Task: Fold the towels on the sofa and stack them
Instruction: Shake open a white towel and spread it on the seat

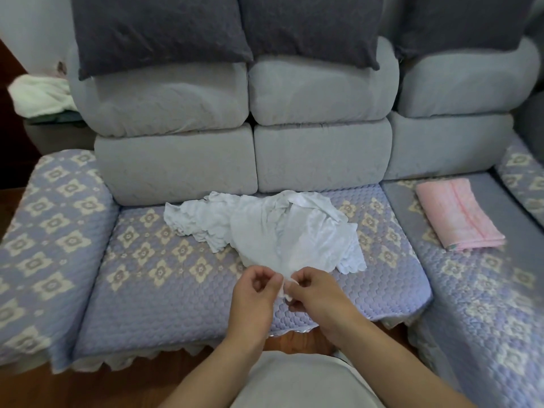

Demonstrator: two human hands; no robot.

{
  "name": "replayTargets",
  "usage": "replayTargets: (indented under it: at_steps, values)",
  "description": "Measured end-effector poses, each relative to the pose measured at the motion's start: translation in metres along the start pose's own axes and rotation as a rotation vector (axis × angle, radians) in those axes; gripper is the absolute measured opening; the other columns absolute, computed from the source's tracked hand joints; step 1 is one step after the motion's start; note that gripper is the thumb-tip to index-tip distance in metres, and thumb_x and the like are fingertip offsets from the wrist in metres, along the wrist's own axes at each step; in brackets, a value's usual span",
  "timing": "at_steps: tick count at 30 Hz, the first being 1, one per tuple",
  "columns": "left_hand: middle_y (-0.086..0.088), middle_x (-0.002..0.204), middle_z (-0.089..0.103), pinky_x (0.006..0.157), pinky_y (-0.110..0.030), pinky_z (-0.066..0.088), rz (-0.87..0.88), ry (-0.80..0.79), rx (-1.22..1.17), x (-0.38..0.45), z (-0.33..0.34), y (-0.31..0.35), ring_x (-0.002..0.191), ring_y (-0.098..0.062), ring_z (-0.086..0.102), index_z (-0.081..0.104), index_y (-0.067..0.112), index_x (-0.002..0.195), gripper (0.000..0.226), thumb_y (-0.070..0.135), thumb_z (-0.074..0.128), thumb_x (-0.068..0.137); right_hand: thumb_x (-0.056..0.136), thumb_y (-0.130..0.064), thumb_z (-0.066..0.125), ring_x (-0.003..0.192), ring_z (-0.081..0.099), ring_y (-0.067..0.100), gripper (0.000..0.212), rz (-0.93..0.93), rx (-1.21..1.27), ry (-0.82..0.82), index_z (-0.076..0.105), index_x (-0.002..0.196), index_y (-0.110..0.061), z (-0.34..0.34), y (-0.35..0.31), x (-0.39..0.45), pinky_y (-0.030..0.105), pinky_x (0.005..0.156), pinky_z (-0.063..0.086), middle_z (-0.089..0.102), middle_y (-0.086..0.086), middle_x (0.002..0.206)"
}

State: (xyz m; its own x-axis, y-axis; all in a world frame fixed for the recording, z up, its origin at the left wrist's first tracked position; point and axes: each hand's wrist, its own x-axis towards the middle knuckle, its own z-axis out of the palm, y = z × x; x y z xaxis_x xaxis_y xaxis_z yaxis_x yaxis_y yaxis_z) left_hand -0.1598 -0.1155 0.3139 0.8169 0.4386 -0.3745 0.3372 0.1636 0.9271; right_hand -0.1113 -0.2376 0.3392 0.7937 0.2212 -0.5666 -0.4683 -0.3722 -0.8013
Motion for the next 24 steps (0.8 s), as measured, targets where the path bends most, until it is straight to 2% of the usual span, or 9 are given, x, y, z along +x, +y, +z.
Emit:
replayTargets:
  at_steps: [5,7,11,14,17,18,20,22,24]
  values:
    - [-0.004,0.09,0.071,0.079,-0.026,0.056,0.097,-0.125,-0.016,-0.006,-0.008,0.007,0.088,-0.013,0.068,0.066,0.016,0.096,0.014,0.007,0.073,0.088,0.093,0.001,0.065,0.078,0.065,0.021,0.003,-0.001,0.304,-0.06,0.062,0.094,0.0,0.003,-0.002,-0.006,0.036,0.084,0.06,0.06,0.012,0.082]
    - [-0.005,0.095,0.07,0.081,-0.027,0.057,0.113,-0.147,-0.054,-0.009,-0.009,0.007,0.092,-0.013,0.069,0.066,0.015,0.102,0.022,0.005,0.076,0.085,0.088,0.006,0.066,0.086,0.069,0.03,0.015,0.029,0.417,-0.084,0.059,0.1,0.001,0.003,-0.003,-0.007,0.04,0.087,0.058,0.064,0.017,0.087]
    - [-0.002,0.092,0.073,0.078,-0.025,0.057,0.095,-0.035,-0.097,-0.011,-0.005,0.007,0.091,-0.016,0.07,0.067,0.012,0.098,0.017,0.0,0.071,0.088,0.086,0.013,0.063,0.08,0.067,0.029,0.027,-0.007,0.518,-0.039,0.053,0.102,-0.006,0.008,-0.004,-0.01,0.036,0.077,0.057,0.061,0.012,0.08]
    - [-0.011,0.094,0.072,0.084,-0.036,0.059,0.02,0.074,-0.24,0.0,-0.013,0.009,0.093,-0.028,0.07,0.066,0.01,0.095,0.011,0.0,0.068,0.09,0.088,0.011,0.058,0.069,0.068,0.021,0.018,-0.099,0.303,0.021,0.064,0.092,-0.006,0.005,-0.009,-0.013,0.036,0.077,0.059,0.065,0.009,0.084]
    - [-0.007,0.094,0.069,0.088,-0.037,0.056,0.112,0.082,-0.105,0.011,-0.027,0.017,0.093,-0.019,0.068,0.064,0.017,0.091,0.012,0.006,0.067,0.092,0.085,0.017,0.05,0.079,0.073,0.013,0.039,-0.191,0.018,0.05,0.07,0.097,-0.014,-0.014,-0.013,-0.011,0.033,0.082,0.057,0.073,0.011,0.093]
    - [-0.003,0.091,0.067,0.086,-0.033,0.055,0.153,0.078,-0.037,0.013,-0.031,0.021,0.089,-0.013,0.066,0.063,0.019,0.091,0.012,0.008,0.066,0.093,0.085,0.017,0.052,0.082,0.071,0.01,0.04,-0.272,-0.109,0.057,0.07,0.098,-0.017,-0.022,-0.014,-0.009,0.028,0.082,0.057,0.071,0.008,0.096]
    - [0.003,0.088,0.063,0.082,-0.029,0.05,0.216,0.062,0.043,0.02,-0.037,0.028,0.084,-0.008,0.061,0.06,0.021,0.092,0.013,0.01,0.064,0.095,0.087,0.003,0.068,0.082,0.065,0.005,0.024,-0.493,-0.45,0.131,0.071,0.097,-0.019,-0.035,-0.015,-0.003,0.018,0.076,0.05,0.065,-0.004,0.096]
    - [0.002,0.09,0.062,0.082,-0.033,0.051,0.226,0.023,0.072,0.029,-0.043,0.035,0.085,-0.013,0.059,0.059,0.025,0.091,0.017,0.01,0.059,0.098,0.085,-0.011,0.077,0.079,0.058,0.006,0.007,-0.698,-0.662,0.253,0.073,0.089,-0.015,-0.05,-0.017,0.006,0.017,0.073,0.042,0.059,-0.006,0.091]
    - [0.003,0.087,0.061,0.074,-0.035,0.049,0.223,-0.023,0.087,0.041,-0.047,0.043,0.078,-0.016,0.054,0.058,0.027,0.087,0.023,0.008,0.054,0.099,0.083,-0.013,0.079,0.091,0.055,0.015,0.007,-0.867,-0.792,0.393,0.072,0.082,-0.012,-0.072,-0.028,0.018,0.021,0.082,0.039,0.058,0.001,0.099]
